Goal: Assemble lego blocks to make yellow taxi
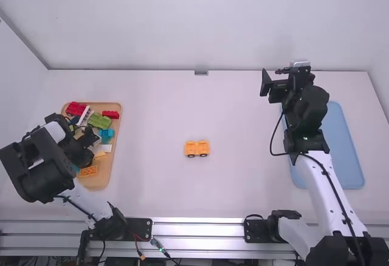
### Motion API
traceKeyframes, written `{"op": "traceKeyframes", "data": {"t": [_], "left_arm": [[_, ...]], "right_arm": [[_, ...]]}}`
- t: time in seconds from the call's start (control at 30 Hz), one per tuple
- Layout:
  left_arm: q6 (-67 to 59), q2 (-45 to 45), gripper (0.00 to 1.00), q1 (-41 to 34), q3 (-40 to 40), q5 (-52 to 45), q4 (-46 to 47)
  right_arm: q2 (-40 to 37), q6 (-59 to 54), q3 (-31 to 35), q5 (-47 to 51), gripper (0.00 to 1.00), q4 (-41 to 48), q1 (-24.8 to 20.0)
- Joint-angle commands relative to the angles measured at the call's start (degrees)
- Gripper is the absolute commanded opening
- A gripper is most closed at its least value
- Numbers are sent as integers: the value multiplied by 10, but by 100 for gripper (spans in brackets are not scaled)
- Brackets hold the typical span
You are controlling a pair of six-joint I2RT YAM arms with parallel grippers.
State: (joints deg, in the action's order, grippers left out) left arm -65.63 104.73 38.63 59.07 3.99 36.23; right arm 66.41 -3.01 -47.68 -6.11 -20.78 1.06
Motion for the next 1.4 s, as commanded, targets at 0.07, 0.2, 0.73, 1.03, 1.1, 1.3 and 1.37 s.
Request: {"op": "traceKeyframes", "data": {"t": [0.07, 0.2, 0.73, 1.03, 1.1, 1.3, 1.37], "left_arm": [[-9, -13, 53, 0, -7, -22, 1], [-17, -13, 52, 4, -7, -31, 4], [-1, -14, 18, 4, -33, 0, -50], [93, -14, 27, -1, 46, -3, 9], [164, -14, 26, -7, 90, -3, 52], [229, -14, 24, -44, 173, -62, 148], [254, -14, 20, -83, 191, -68, 158]], "right_arm": [[-12, 2, -21, 1, 99, 0, -2], [-12, 2, -21, 1, 99, 0, -2], [-12, 2, -21, -1, 99, 0, -2], [-12, 2, -21, 1, 99, -4, 4], [-12, 2, -21, 1, 99, -5, 5], [-12, 2, -21, 1, 99, -5, 5], [-12, 2, -21, 1, 99, -5, 5]]}}
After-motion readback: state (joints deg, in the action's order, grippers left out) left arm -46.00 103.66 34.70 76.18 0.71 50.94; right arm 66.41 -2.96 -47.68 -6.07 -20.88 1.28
